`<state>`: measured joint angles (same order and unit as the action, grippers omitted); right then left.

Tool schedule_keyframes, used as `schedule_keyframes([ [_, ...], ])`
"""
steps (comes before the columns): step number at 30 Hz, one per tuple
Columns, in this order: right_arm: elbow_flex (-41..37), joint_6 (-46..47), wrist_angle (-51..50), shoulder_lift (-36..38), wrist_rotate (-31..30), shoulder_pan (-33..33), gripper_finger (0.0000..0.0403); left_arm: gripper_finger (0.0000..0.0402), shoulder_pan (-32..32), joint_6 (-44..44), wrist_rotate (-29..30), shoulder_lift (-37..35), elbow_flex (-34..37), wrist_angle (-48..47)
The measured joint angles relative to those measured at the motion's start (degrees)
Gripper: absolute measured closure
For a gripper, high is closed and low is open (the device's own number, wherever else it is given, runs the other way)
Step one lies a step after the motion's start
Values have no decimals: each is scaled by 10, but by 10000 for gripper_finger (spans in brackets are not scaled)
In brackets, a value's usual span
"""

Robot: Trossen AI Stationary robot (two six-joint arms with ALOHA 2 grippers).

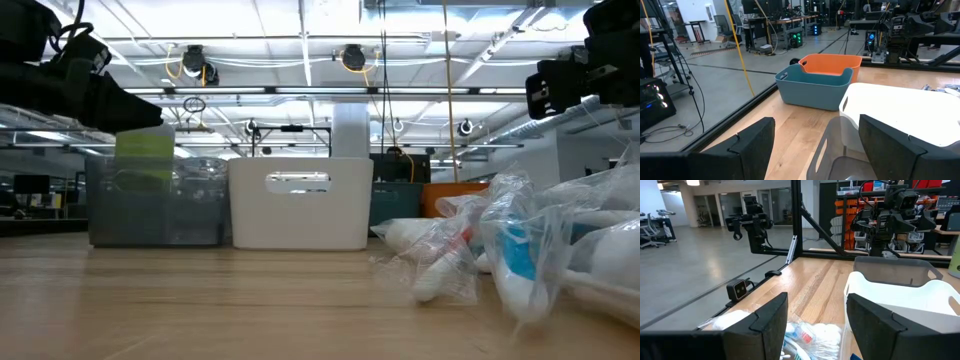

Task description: Pick & Place Travel size toiletries

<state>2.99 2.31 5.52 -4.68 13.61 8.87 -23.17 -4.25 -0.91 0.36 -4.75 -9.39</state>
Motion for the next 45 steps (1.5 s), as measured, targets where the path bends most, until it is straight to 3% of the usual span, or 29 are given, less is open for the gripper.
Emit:
schedule_keyframes([
  [18, 0, 1, 3, 0, 0, 0, 211, 117, 0, 0, 0, 0, 0, 0],
  [22, 0, 64, 6, 0, 0, 0, 211, 117, 0, 0, 0, 0, 0, 0],
  [34, 0, 137, 211, 0, -1, 0, 211, 117, 0, 0, 0, 0, 0, 0],
  [45, 0, 129, 264, 0, -22, 0, 211, 117, 0, 0, 0, 0, 0, 1],
])
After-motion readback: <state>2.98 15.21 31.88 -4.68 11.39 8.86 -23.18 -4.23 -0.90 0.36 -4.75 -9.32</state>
